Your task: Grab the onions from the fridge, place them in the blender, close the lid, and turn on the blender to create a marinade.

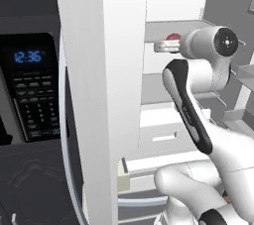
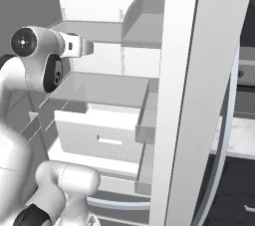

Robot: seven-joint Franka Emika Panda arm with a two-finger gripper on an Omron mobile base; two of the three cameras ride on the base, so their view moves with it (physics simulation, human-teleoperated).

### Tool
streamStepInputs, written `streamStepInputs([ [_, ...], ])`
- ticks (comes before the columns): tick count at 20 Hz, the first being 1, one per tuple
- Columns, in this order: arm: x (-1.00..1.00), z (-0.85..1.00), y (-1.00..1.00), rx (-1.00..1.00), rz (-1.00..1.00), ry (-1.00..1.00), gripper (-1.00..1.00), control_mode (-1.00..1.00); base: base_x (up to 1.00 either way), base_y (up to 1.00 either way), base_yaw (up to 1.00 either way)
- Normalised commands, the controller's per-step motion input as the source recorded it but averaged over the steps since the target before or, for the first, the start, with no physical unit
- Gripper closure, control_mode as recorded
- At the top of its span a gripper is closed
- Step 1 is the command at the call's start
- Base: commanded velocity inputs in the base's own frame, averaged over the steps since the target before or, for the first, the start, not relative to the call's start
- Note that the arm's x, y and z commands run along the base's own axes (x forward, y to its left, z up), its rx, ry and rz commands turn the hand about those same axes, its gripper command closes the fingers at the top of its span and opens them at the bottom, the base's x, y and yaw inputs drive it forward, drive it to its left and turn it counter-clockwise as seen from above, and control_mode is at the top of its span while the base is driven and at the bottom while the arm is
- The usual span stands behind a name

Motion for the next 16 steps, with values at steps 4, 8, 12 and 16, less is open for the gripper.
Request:
streamStepInputs([
  [4,-1.0,-0.06,-0.16,0.0,-0.08,0.19,1.0,-1.0,0.0,0.0,0.0],
  [8,-1.0,-0.22,-0.04,0.0,-0.05,0.21,1.0,-1.0,0.0,0.0,0.0],
  [12,-1.0,-0.41,-0.02,0.0,-0.03,0.23,1.0,-1.0,0.0,0.0,0.0],
  [16,-0.97,-0.54,-0.01,0.0,-0.01,0.26,1.0,-1.0,0.0,0.0,0.0],
])
